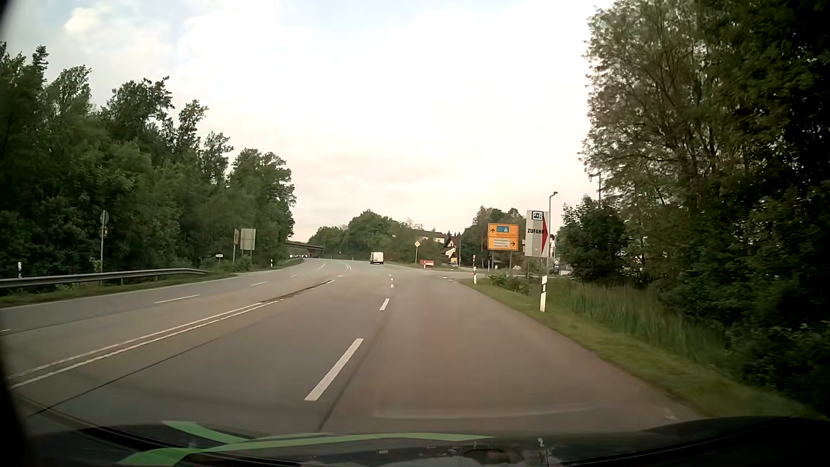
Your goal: Follow the waypoints while adhering to traffic rules and regulations
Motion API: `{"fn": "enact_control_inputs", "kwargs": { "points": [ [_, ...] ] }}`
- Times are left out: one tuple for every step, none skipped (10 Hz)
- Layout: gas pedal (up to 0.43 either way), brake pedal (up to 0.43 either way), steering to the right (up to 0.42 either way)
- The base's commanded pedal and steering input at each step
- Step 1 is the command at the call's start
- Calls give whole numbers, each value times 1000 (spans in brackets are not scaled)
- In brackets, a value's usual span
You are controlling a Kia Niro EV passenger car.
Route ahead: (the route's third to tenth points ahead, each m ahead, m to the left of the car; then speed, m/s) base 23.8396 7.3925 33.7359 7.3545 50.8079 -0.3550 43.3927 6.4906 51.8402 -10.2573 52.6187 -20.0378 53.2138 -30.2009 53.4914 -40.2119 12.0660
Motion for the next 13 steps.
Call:
{"fn": "enact_control_inputs", "kwargs": {
  "points": [
    [0, 213, -10],
    [0, 226, -10],
    [0, 232, -10],
    [0, 232, -10],
    [0, 232, -10],
    [0, 232, -10],
    [0, 232, -11],
    [0, 232, -11],
    [0, 226, -11],
    [0, 213, -11],
    [0, 195, -11],
    [0, 183, -11],
    [0, 177, -11]
  ]
}}
